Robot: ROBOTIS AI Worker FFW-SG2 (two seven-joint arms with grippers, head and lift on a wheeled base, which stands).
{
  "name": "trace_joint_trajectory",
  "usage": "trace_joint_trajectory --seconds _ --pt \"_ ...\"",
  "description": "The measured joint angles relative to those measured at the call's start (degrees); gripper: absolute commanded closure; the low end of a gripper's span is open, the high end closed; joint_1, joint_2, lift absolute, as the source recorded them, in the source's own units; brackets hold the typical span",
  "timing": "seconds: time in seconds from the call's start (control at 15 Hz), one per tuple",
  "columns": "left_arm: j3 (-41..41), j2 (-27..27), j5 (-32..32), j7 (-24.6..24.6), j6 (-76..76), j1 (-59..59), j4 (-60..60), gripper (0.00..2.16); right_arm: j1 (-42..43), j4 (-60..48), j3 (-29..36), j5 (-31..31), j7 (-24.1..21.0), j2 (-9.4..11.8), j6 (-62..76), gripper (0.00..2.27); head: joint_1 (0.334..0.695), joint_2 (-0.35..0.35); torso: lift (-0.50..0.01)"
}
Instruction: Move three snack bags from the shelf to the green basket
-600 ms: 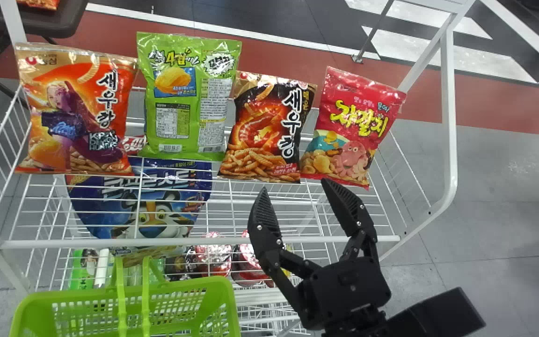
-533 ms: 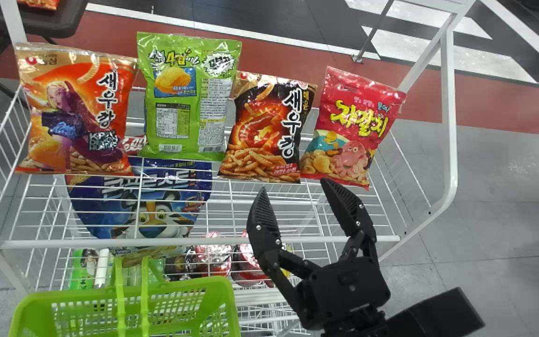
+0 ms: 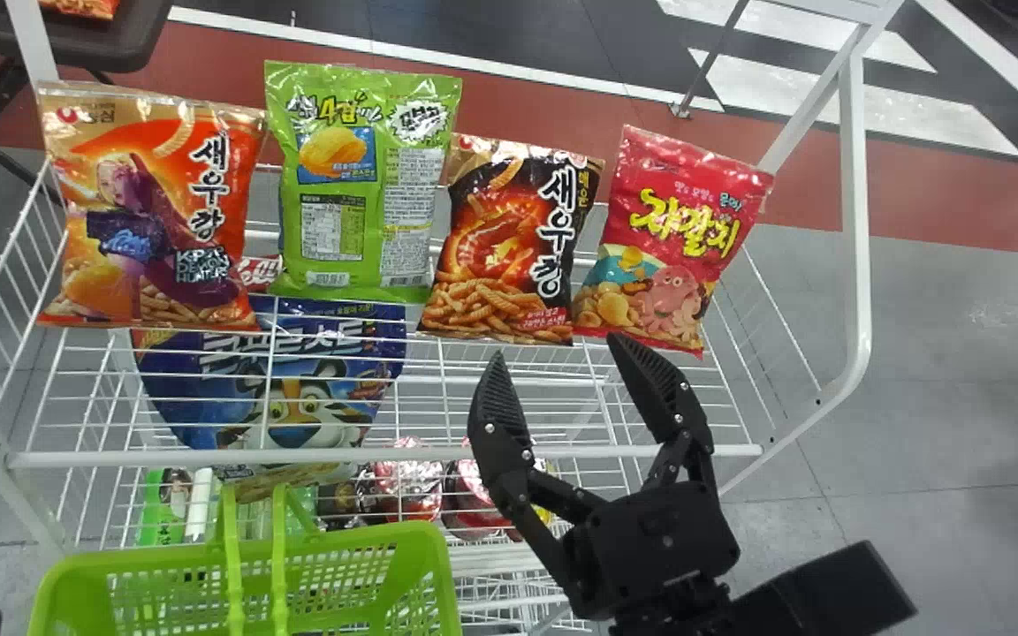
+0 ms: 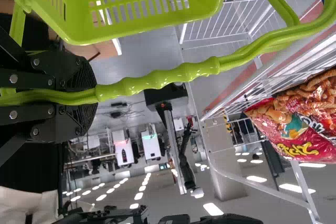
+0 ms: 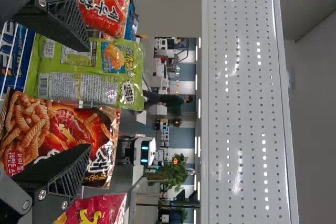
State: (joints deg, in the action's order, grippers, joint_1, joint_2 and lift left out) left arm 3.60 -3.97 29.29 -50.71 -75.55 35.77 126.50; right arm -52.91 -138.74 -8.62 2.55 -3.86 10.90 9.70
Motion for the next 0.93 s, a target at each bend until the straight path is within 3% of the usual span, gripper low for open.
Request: trace_joint_trajectory --seconds 0.4,0.6,0.93 --pt "0.1 0.0 0.0 -0.8 0.0 0.0 0.0 2.11 1.0 1.6 -0.4 0.0 0.8 0.1 0.8 0.18 0.695 -0.327 -0.049" --pt "-0.5 0.0 0.0 -1.1 0.3 0.5 0.2 2.11 4.7 7.8 -2.1 -0.7 1.5 0.6 9.2 0.18 0.695 -0.314 -0.049" --pt "-2.1 -0.5 -0.4 -0.9 0.4 0.5 1.1 2.11 15.4 12.4 -7.8 -1.9 2.9 0.4 2.5 0.18 0.695 -0.211 -0.049"
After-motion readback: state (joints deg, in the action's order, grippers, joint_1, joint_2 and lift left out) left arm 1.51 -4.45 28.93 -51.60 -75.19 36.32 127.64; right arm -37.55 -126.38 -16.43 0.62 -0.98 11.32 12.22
